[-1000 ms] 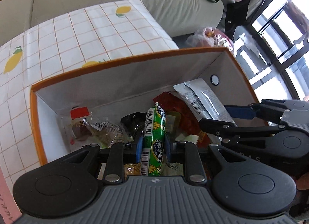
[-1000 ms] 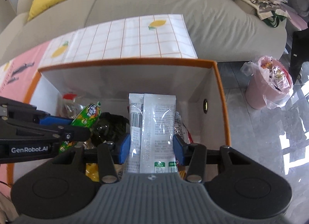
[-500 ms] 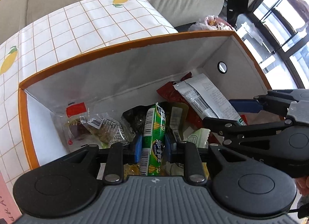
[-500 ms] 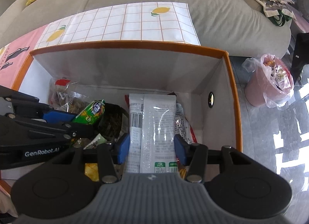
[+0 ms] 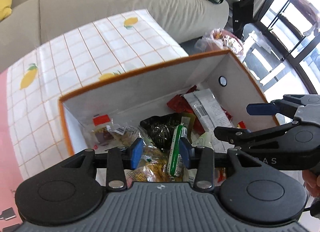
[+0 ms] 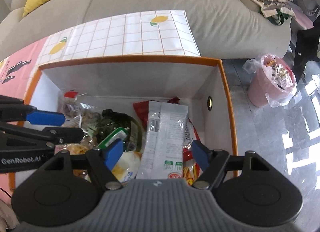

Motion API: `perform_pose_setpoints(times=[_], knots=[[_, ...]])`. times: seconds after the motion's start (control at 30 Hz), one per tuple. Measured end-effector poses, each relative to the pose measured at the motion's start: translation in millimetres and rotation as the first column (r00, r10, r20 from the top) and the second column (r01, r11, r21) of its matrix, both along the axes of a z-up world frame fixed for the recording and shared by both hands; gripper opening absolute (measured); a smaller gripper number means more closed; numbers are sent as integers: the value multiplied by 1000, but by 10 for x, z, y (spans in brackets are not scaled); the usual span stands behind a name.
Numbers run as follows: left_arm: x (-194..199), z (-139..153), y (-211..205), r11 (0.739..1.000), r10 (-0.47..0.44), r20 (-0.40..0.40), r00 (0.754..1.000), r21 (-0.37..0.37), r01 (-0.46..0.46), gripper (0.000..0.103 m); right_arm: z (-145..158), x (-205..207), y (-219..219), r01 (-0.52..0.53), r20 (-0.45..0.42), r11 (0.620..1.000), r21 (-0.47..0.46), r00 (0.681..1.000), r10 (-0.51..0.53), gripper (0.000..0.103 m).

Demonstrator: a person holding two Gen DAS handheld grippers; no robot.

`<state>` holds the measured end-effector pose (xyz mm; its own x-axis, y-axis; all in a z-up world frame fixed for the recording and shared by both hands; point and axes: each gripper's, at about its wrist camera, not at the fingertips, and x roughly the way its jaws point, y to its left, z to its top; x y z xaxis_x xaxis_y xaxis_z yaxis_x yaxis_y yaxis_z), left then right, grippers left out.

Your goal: Organize snacks

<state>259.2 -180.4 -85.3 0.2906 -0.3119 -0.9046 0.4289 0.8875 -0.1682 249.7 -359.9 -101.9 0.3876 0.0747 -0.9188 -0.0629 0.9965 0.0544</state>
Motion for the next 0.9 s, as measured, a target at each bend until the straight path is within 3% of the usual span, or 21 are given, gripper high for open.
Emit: perform_pose_setpoints(times=[0.33, 0.43, 0.6, 0.7, 0.9], knots=[[-438, 762, 303, 999, 31, 180, 983, -16, -29, 49, 599, -409, 132, -24, 104, 1000, 1, 994, 24, 75], [-644, 1003, 396, 999, 34, 253, 967, -25, -28, 49, 822, -592, 189, -28, 162, 1000, 5, 986, 26, 84], [-1063, 1386, 578, 1000, 17, 387, 922, -17, -12, 50, 1219, -997, 337, -45, 277, 998, 31, 960, 35, 85], [-1340, 1559, 679, 1000, 20, 471, 882, -11, -17, 51, 1420, -1252, 426, -37, 341, 998, 59, 940, 15, 85], [-1836, 1724, 825, 997, 64, 571, 819, -9, -71, 63, 1690, -1864, 676, -28, 463, 995, 100, 886, -22, 93]])
